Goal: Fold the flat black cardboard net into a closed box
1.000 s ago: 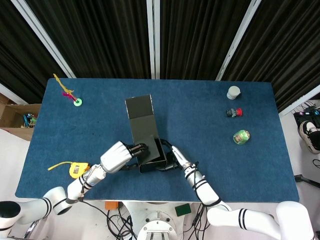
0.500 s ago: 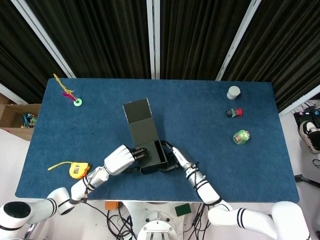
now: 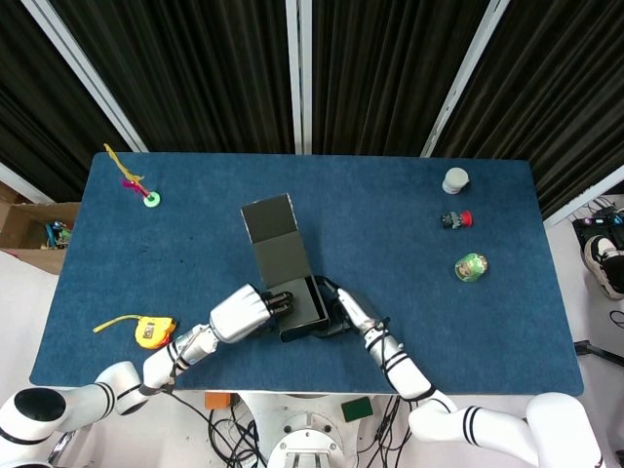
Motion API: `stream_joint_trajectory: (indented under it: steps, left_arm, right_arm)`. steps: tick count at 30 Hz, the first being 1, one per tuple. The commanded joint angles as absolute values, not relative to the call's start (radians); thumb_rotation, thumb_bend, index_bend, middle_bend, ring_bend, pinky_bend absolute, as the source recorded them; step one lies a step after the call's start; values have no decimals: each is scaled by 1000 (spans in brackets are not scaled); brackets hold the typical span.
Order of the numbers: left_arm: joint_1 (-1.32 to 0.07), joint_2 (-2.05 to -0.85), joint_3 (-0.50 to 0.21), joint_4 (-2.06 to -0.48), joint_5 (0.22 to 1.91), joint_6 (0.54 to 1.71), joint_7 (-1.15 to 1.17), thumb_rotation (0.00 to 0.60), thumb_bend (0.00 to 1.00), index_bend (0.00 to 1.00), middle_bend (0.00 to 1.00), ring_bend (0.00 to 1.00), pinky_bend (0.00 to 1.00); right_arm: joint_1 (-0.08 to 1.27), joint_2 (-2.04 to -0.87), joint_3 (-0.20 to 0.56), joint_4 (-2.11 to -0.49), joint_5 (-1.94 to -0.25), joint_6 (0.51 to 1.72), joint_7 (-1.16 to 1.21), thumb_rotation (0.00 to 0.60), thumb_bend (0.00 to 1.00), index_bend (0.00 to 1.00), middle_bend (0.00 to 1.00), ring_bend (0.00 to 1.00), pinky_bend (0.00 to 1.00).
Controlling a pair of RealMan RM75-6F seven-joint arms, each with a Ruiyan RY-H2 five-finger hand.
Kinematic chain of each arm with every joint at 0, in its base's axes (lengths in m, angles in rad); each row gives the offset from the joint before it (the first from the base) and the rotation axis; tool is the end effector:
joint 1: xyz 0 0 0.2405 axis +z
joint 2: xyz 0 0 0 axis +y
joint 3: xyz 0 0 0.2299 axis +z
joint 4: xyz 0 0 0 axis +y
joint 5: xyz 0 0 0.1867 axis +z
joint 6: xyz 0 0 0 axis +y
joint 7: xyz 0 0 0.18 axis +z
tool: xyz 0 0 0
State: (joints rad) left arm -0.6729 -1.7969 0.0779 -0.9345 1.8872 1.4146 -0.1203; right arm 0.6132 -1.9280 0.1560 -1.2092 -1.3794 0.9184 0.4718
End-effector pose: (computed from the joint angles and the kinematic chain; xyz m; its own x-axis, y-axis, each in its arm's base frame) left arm -0.1053 0.2789 -0.0422 0.4160 -0.0144 0.9092 0.5099 -0.8242 -0.2464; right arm -0.1029 -0.2928 -0.1123 -0.2872 -0.5762 0.7652 -0.9003 -0.1105 -0.4211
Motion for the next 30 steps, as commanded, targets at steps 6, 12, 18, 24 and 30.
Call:
stream_joint_trajectory:
  steps: [6,12,18,24,30]
  left_arm:
    - [-679,-1788,87,-950,1894,1422,-89,600,168,438,450,695,1000]
    - [-685,-1784,89,-952,1885,1402,-67,600,162,439,449,694,1000]
    - [-693,-1782,96,-957,1881,1374,-39,600,159,450,447,694,1000]
    - [-707,-1779,97,-980,1875,1338,-13,600,164,470,454,694,1000]
    - [-719,-1776,97,-989,1877,1321,26,600,246,572,519,698,1000]
  right_arm:
    - [614,-1932,153,-1194,-1386,926,485,600,303,386,435,768,1000]
    - [617,-1932,149,-1193,-1395,928,493,600,303,383,431,768,1000]
    - [618,-1933,145,-1194,-1402,935,493,600,303,383,429,768,1000]
    - [617,-1934,138,-1192,-1409,940,498,600,303,383,429,768,1000]
    - [615,-1935,134,-1186,-1416,948,510,600,303,383,429,768,1000]
